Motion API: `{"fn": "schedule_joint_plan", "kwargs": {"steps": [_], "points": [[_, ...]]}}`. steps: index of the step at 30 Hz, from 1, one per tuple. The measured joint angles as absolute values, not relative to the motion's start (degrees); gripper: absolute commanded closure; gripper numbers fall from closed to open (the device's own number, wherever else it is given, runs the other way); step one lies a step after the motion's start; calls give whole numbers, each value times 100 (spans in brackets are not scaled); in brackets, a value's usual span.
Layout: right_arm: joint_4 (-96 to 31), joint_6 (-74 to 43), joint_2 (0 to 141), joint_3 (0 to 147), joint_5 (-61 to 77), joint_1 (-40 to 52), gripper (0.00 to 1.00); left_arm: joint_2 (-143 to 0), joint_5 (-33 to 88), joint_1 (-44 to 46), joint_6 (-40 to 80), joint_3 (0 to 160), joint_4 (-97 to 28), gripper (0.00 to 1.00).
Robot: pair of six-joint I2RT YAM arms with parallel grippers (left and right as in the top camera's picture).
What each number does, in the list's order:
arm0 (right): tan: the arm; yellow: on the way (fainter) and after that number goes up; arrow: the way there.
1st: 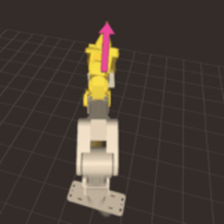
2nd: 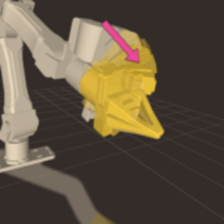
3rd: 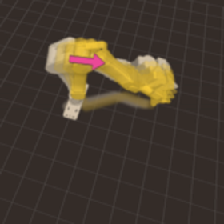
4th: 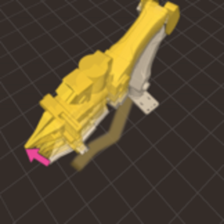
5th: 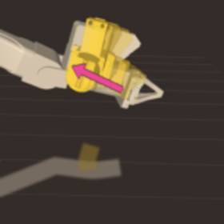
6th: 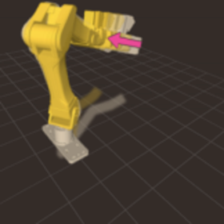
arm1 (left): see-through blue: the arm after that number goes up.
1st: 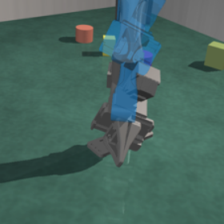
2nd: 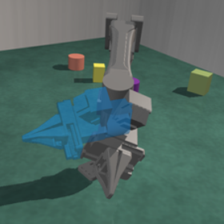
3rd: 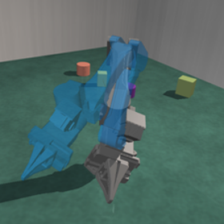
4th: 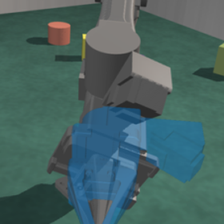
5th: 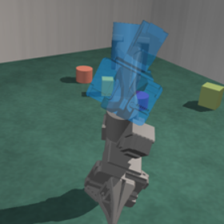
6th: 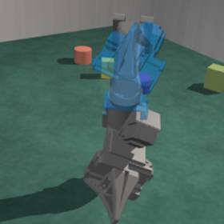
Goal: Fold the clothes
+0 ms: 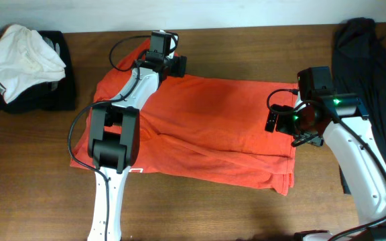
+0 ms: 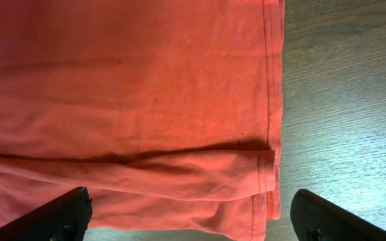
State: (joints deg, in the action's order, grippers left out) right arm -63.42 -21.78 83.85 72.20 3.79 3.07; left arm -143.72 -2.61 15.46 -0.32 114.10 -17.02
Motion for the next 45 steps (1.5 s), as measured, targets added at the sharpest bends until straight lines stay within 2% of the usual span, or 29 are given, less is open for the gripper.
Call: {"fn": "schedule_joint_plan", "kwargs": {"steps": [5,9,11,14,16,20,21,24,35,40,42,45], "points": [[-6281,-2187,8385,7220,379,307,1,-14505,-233,1546,-69,11410,-1616,62],[-6119,-2180,8385,7220,346,307,1,-14543,-242,1546,-51,11428,-1535,68],[-5841,-2220,8385,7220,154,303,1,-14551,-244,1546,-47,11432,-1527,75],[-4956,-2235,8462,7279,8,56,2,-14553,-250,1546,-56,11443,-1559,75],[-4724,-2049,9024,7828,12,-281,1,-14553,-250,1546,-56,11487,-1688,75],[-5760,-1575,11397,10394,-152,-388,1,-14553,-261,1546,-51,11561,-1907,75],[-6084,-1479,11987,10884,-207,-388,5,-14553,-259,1546,-49,11581,-1957,75],[-6298,-1315,13172,11664,-467,-388,8,-14551,-261,1546,-49,11616,-2097,75],[-5651,-1278,13749,11767,-860,-388,18,-14551,-261,1546,-47,11681,-2316,75],[-5557,-1308,13990,11771,-860,-390,34,-14551,-261,1546,-49,11688,-2357,75],[-5524,-1310,13990,11771,-862,-399,44,-14549,-261,1546,-47,11690,-2370,75],[-5522,-1350,13990,11771,-864,-438,46,-14549,-261,1546,-47,11690,-2377,75]]}}
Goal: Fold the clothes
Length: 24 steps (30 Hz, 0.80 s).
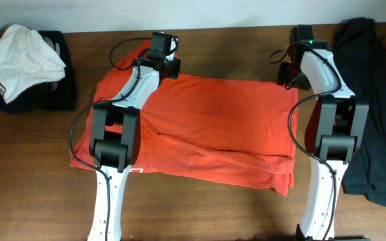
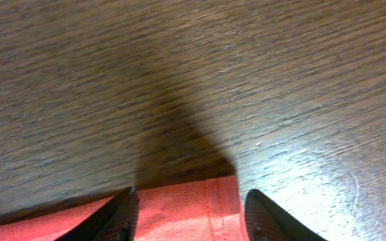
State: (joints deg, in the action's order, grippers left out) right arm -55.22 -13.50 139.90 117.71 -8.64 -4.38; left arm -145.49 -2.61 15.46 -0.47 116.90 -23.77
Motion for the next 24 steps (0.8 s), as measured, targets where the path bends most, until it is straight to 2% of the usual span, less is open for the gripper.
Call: {"fn": "schedule_joint_plan", "kwargs": {"steps": [3,8,10,12,15,16,17,24], "points": [[-5518,-1350,13990,11771,-878,-464,46,-14549,-261,1546,-47,11692,-2379,75],[-5518,-1363,14025,11775,-880,-464,64,-14545,-261,1546,-47,11692,-2383,75],[-5520,-1361,14055,11810,-878,-462,79,-14545,-261,1546,-47,11692,-2386,76],[-5524,-1387,14073,11828,-871,-462,96,-14540,-261,1546,-47,11690,-2399,84],[-5551,-1372,14084,11843,-875,-462,96,-14538,-276,1546,-67,11743,-2504,88],[-5640,-1376,14086,11880,-902,-462,96,-14538,-285,1546,-67,11793,-2602,94],[-5706,-1387,14090,11885,-926,-462,96,-14538,-285,1546,-67,11852,-2746,95],[-6372,-1868,14116,12095,-1199,-462,96,-14219,-305,1551,-69,11900,-3433,95]]}}
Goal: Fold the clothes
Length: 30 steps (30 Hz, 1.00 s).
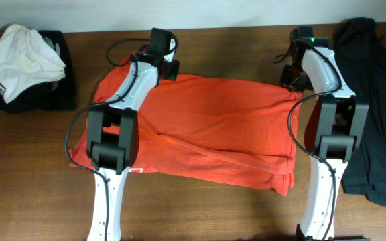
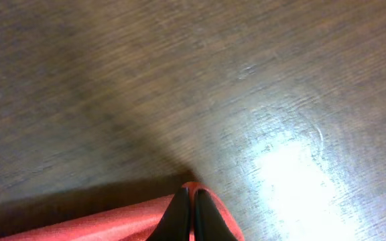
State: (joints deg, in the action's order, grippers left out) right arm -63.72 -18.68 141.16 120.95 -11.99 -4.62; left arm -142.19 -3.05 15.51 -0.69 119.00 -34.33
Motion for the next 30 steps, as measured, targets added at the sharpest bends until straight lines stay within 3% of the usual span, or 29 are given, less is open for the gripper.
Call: {"fn": "schedule_joint_plan", "kwargs": {"steps": [6,18,25,30], "points": [[-7144,-2307,13566,12097,-1201,-464,96,-13463,-493,1546,-67,11900,-4001,99],[-9612,-3146,12857,12127,-742,-290,96,-13176,-1151,1503,270,11900,-6458,99],[-9174,-3649,11998,10586,-906,766,96,-13176,-1225,1050,716,11898,-7380,98],[-8309,-3813,11087,8882,-943,744,96,-13144,-1083,1050,757,11668,-7564,96]]}}
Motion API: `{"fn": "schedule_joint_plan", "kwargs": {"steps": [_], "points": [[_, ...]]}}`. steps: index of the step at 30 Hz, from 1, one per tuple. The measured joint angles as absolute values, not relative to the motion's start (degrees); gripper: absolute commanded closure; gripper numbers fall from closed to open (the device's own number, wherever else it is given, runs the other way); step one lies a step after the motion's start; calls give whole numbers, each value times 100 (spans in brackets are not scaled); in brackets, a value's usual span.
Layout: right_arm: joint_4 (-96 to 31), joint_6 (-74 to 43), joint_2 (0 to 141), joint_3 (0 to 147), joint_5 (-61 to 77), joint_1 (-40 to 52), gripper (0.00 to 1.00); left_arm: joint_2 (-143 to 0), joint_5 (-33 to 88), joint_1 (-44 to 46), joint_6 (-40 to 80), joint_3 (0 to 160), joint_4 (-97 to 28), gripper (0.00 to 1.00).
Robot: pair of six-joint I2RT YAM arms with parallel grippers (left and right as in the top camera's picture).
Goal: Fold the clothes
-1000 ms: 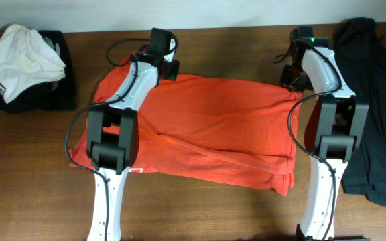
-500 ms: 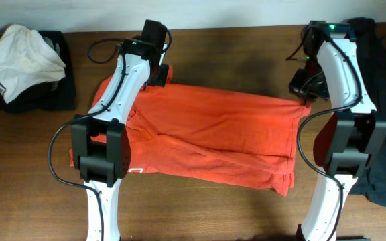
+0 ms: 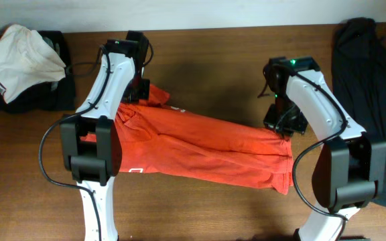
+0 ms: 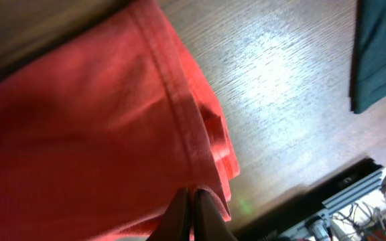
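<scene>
An orange-red shirt (image 3: pixel 200 150) lies across the middle of the table as a narrowed band, its far edge drawn over toward the front. My left gripper (image 3: pixel 138 88) is at the shirt's raised far-left corner, which peaks up to it; it looks shut on the cloth. At the right end my right gripper (image 3: pixel 278 126) is low, and the right wrist view shows the right gripper (image 4: pixel 193 194) shut on the hemmed edge of the shirt (image 4: pixel 99 120), with the folded layers bunched under it.
A white garment (image 3: pixel 19 50) lies on a black pile at the back left. A dark garment (image 3: pixel 370 73) hangs over the table's right side. Bare wood table (image 3: pixel 206 60) shows behind the shirt. The table's edge (image 4: pixel 300 201) lies beyond the hem in the right wrist view.
Both grippers were at the shirt's far corners near the back of the table. Now both are nearer the front with those corners, and the shirt covers a narrower strip.
At first my right gripper hung open over the shirt's right hem while the left was at the far-left corner. Then the right stood open at the far-right corner, then shut on it. Now both corners have come forward over the shirt.
</scene>
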State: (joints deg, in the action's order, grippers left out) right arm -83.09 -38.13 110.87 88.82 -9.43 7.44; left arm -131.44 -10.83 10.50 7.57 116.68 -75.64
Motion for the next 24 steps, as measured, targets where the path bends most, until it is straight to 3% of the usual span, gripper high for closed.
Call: {"fn": "schedule_joint_plan", "kwargs": {"steps": [9,10,11,12,13,15,24], "points": [[-8095,-3918,11089,8486,-952,213,96,-13135,-440,1048,779,10523,-7725,90],[-8064,-3931,11089,8407,-963,213,96,-13135,-421,1048,777,10516,-7832,86],[-7981,-3946,11087,8287,-965,213,78,-13135,-401,1048,779,10514,-7931,64],[-7870,-3972,11087,8138,-978,213,50,-13135,-381,1048,784,10514,-8016,32],[-7811,-3994,11087,8003,-1000,213,18,-13135,-370,1048,777,10512,-8058,6],[-7791,-3966,11087,7881,-1044,211,2,-13135,-357,1048,797,10508,-8125,5],[-7675,-3835,11087,7867,-1096,207,1,-12914,-189,1253,620,11131,-7544,5]]}}
